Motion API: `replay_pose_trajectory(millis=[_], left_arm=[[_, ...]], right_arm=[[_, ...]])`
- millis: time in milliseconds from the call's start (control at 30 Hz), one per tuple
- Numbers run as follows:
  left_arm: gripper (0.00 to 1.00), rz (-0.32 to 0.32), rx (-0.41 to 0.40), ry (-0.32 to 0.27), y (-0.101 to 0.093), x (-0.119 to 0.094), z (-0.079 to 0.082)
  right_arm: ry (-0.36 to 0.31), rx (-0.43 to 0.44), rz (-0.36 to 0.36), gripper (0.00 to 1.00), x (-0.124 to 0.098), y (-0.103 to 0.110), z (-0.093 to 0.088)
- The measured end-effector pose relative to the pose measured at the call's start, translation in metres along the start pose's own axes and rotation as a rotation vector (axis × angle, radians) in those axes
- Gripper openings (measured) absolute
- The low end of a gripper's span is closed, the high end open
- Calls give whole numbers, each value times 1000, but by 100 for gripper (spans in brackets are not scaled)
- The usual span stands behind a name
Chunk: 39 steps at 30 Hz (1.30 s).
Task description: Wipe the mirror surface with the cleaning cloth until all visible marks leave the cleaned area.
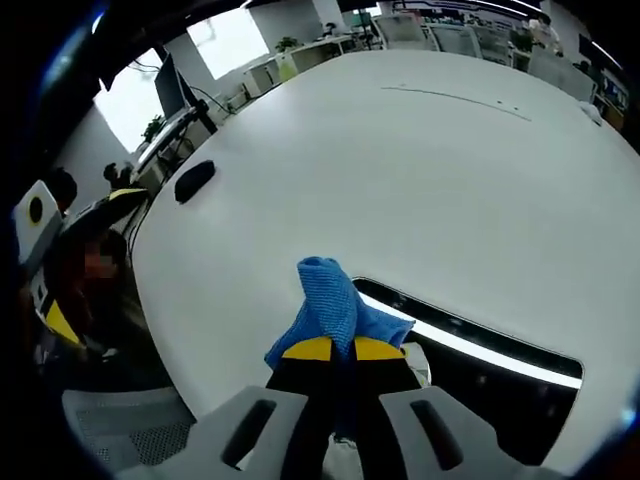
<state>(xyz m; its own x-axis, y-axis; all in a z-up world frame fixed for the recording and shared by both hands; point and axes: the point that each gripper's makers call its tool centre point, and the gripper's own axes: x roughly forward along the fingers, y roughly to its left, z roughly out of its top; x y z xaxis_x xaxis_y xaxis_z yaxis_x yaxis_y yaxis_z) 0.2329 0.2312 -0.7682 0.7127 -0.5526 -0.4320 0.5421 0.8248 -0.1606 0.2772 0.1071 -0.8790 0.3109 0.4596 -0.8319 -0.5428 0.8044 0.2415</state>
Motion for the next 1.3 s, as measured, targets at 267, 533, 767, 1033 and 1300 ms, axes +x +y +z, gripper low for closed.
replay_pose_trajectory(millis=[267, 533, 767, 1033, 1300], left_arm=[[99, -9, 7, 4, -5, 4, 0], [99, -8, 3, -6, -8, 8, 5], [99, -10, 7, -4, -3, 11, 3], [99, -8, 8, -11, -5, 14, 7], [99, -17, 15, -7, -10, 18, 7]], right_arm=[[16, 7, 28, 0, -2, 3, -6], [14, -16, 37, 0, -3, 3, -7], [3, -34, 35, 0, -6, 1, -10], [4, -30, 22, 0, -17, -17, -19], [1, -3, 16, 0, -27, -36, -29]])
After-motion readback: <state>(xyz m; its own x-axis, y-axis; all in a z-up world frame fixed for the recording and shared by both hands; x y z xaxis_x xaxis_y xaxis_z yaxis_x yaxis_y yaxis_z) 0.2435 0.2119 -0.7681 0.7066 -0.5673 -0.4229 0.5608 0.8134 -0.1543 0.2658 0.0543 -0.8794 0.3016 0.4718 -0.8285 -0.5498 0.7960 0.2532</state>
